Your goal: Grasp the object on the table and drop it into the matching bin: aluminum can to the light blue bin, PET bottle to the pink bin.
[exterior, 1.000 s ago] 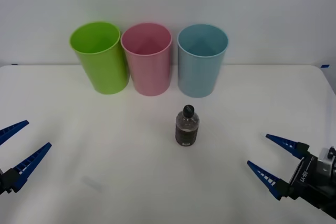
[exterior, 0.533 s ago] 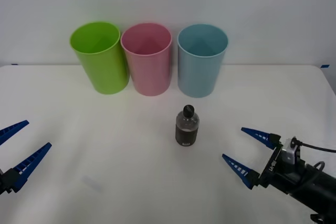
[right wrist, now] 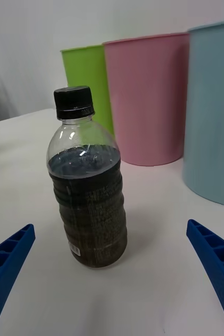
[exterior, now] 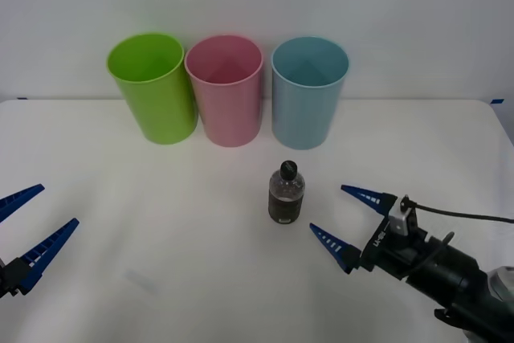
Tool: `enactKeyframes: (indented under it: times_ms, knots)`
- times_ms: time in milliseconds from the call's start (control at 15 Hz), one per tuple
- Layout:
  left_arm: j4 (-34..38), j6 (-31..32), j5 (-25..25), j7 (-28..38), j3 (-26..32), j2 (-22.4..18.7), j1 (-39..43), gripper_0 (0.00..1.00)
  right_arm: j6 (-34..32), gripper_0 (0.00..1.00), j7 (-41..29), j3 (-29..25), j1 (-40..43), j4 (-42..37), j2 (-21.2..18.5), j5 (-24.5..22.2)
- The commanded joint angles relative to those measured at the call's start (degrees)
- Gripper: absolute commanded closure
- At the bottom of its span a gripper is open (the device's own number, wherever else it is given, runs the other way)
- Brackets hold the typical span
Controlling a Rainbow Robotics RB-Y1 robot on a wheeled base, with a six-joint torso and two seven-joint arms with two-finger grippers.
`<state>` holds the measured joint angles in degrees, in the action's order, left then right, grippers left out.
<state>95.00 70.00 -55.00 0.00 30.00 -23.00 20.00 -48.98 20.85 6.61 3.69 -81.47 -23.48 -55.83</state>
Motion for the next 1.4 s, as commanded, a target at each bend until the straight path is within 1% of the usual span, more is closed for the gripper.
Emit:
enactKeyframes:
  times_ms: [67, 800, 1067, 1400]
  knots:
    - [0.00, 0.00, 0.00, 0.00, 0.00, 0.00, 0.00, 0.00, 2.74, 0.00, 0.15, 1.74, -1.23, 0.00, 0.98, -0.42]
    - [0.00, 0.00, 0.00, 0.00, 0.00, 0.00, 0.00, 0.00, 16.10, 0.00, -0.02, 11.93, -7.30, 0.00, 1.07, -0.50]
    - [0.00, 0.00, 0.00, 0.00, 0.00, 0.00, 0.00, 0.00, 19.36, 0.00, -0.11, 14.31, -8.70, 0.00, 1.16, -0.50]
    - [0.00, 0.00, 0.00, 0.00, 0.00, 0.00, 0.00, 0.00, 21.47, 0.00, 0.24, 15.54, -9.32, 0.00, 1.60, -0.50]
